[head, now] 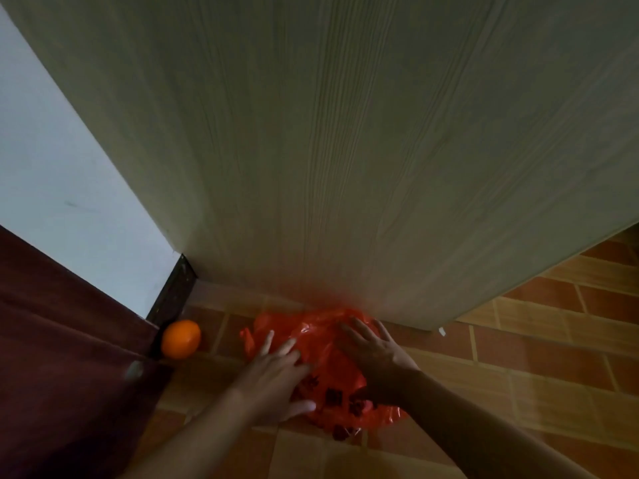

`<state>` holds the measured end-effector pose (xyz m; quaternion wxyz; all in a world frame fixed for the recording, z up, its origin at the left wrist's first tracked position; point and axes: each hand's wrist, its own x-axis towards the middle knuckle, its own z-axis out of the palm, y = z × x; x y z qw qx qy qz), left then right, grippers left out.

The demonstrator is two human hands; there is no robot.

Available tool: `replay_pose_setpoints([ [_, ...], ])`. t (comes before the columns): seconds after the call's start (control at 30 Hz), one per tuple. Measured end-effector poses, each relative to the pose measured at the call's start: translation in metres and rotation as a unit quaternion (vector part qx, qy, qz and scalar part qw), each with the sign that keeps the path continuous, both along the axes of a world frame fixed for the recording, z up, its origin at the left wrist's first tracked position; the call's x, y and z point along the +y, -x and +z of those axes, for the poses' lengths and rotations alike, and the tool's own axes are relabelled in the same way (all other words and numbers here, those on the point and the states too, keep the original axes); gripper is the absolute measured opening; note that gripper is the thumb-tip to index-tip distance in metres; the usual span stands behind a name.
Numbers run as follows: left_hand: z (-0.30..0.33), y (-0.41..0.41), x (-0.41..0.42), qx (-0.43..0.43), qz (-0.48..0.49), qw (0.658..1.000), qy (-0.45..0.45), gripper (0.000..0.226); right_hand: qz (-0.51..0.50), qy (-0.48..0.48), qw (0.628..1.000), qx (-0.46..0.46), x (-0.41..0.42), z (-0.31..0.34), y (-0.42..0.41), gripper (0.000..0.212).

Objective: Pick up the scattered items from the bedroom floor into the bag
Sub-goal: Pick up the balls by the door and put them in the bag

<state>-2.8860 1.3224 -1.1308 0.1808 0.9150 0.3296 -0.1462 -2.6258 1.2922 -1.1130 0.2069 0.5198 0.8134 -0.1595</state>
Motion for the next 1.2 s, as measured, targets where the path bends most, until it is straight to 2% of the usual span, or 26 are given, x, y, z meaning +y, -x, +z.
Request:
replay_pose_setpoints([
  [0.1,-0.001,0.007,-0.009,-0.039,0.010,0.999,-0.027,0.070,-0.013,0.014,1.000,-0.013,-0.002,-0.003,-0.002,0.115],
  [0.23,-0.001,0.015,-0.016,-0.043,0.017,0.999,-0.004,0.062,0.016,0.041,0.996,-0.072,-0.002,-0.007,-0.002,0.115],
  [0.37,-0.015,0.031,-0.025,-0.066,0.005,0.995,-0.072,0.060,0.018,0.058,0.993,-0.102,-0.003,-0.013,-0.003,0.117],
  [0.5,-0.012,0.037,-0.024,-0.124,0.061,0.989,-0.046,0.052,-0.010,0.070,0.991,-0.113,-0.005,-0.012,-0.009,0.110],
  [0.63,-0.016,0.038,-0.020,-0.143,0.047,0.983,-0.104,0.038,-0.039,0.052,0.997,-0.051,-0.004,-0.005,-0.011,0.097],
  [0.7,-0.012,0.036,-0.017,-0.203,0.054,0.970,-0.119,0.026,-0.054,0.022,0.998,-0.005,-0.001,-0.001,-0.007,0.089],
  [0.8,0.008,0.031,-0.010,-0.300,0.117,0.938,-0.131,0.016,-0.058,-0.021,0.997,0.035,0.002,0.004,-0.002,0.084],
  [0.87,0.016,0.038,0.002,-0.319,0.184,0.917,-0.153,0.017,-0.059,-0.039,0.996,0.053,0.003,0.006,0.001,0.083],
  [0.93,0.016,0.053,0.020,-0.258,0.251,0.918,-0.165,0.029,-0.058,-0.051,0.995,0.070,0.002,0.009,0.003,0.085],
  [1.0,0.010,0.073,0.038,-0.087,0.299,0.938,-0.151,0.053,-0.057,-0.063,0.993,0.084,-0.001,0.014,0.004,0.085],
  [1.07,0.004,0.090,0.050,0.057,0.317,0.938,-0.131,0.070,-0.057,-0.066,0.992,0.094,-0.003,0.018,0.005,0.083],
  [1.13,-0.002,0.102,0.057,0.109,0.326,0.932,-0.117,0.077,-0.067,-0.083,0.988,0.108,-0.004,0.020,0.002,0.076],
  [1.2,-0.009,0.111,0.060,0.142,0.329,0.926,-0.120,0.074,-0.084,-0.085,0.987,0.106,-0.006,0.021,-0.003,0.070],
])
